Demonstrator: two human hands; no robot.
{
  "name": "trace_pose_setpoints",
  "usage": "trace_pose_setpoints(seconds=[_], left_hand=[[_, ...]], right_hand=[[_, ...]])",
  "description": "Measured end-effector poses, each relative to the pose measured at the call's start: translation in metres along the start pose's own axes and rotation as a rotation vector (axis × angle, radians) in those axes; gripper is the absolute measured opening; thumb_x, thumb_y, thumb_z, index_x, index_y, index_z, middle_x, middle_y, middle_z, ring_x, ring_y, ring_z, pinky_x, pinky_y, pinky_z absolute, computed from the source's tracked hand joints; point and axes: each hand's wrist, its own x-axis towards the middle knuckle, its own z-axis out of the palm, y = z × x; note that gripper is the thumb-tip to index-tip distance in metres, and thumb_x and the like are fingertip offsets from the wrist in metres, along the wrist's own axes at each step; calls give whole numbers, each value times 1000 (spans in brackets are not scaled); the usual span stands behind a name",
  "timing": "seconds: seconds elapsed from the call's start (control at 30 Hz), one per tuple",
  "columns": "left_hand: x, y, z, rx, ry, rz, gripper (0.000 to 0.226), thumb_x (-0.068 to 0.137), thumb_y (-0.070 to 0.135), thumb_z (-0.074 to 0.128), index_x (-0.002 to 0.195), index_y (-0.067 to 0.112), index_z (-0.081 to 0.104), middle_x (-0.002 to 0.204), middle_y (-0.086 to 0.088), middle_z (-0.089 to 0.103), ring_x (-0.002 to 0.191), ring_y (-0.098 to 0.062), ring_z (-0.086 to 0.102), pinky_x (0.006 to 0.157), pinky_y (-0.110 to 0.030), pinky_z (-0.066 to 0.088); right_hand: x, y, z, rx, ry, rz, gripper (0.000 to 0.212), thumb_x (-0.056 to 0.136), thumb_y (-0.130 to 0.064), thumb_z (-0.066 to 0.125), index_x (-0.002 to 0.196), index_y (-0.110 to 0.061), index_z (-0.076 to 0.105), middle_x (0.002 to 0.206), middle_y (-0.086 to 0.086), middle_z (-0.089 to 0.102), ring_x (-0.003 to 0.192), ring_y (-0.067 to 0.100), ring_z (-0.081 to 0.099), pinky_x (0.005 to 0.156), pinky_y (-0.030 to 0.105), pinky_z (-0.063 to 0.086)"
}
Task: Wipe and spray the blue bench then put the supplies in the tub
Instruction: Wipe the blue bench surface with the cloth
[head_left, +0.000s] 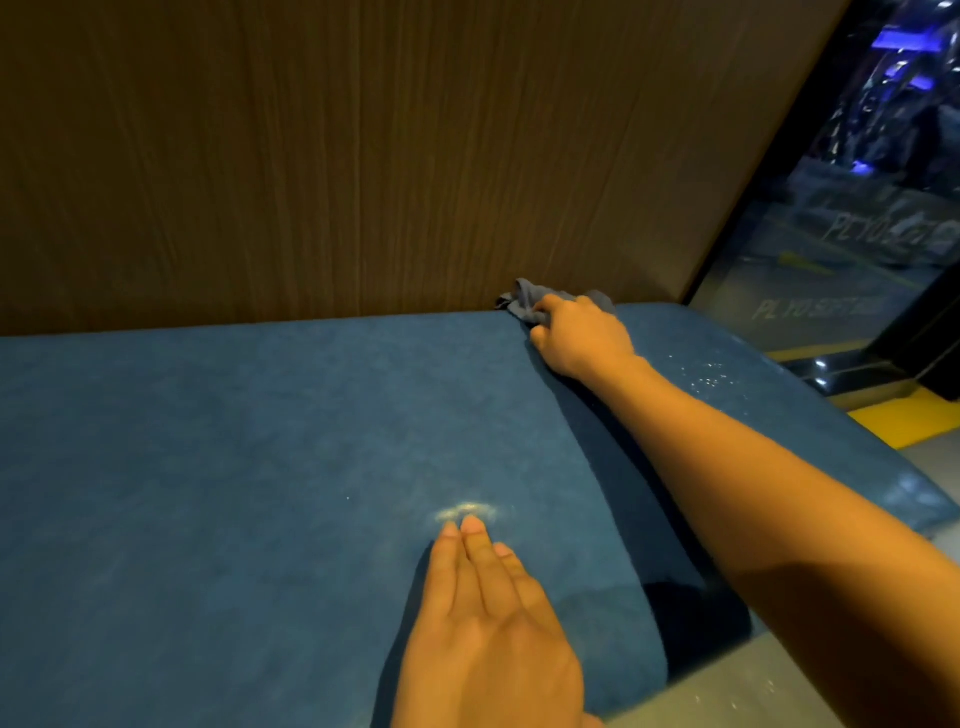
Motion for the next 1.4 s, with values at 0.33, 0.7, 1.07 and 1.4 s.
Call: trace_pose_setpoints(seconds=[0.33,0.7,1.07,1.4], left_hand=[[2,0,-19,-178,-209,22,86,39,55,44,75,-17,72,82,-41,68,74,-53,68,102,-41,12],[26,16,-46,-207,-420,57,109,38,64,64,95,-28,62,108,-49,57,94,-60,62,96,-50,25],[71,48,-44,-164,-557,168,111,82,71,35,147,-3,-16,155,-25,-24,146,-37,-20,116,-47,-14],[94,59,-54,32,-724,348,108,85,62,41,143,-18,-4,150,-44,-6,142,-53,-4,118,-54,-6]], right_hand=[[-68,18,-2,-2,65,-31,34,89,-32,45,120,-21,55,129,15,54,119,35,49,90,44,43],[-158,42,-16,53,66,-240,51,73,-42,31,109,-27,63,117,6,61,111,30,53,91,42,42],[-189,131,-35,67,101,-288,42,70,-29,46,108,-33,62,131,1,60,123,13,42,102,46,39],[-121,108,-32,29,92,-321,46,76,-36,39,113,-28,65,127,3,61,116,22,54,96,31,42]])
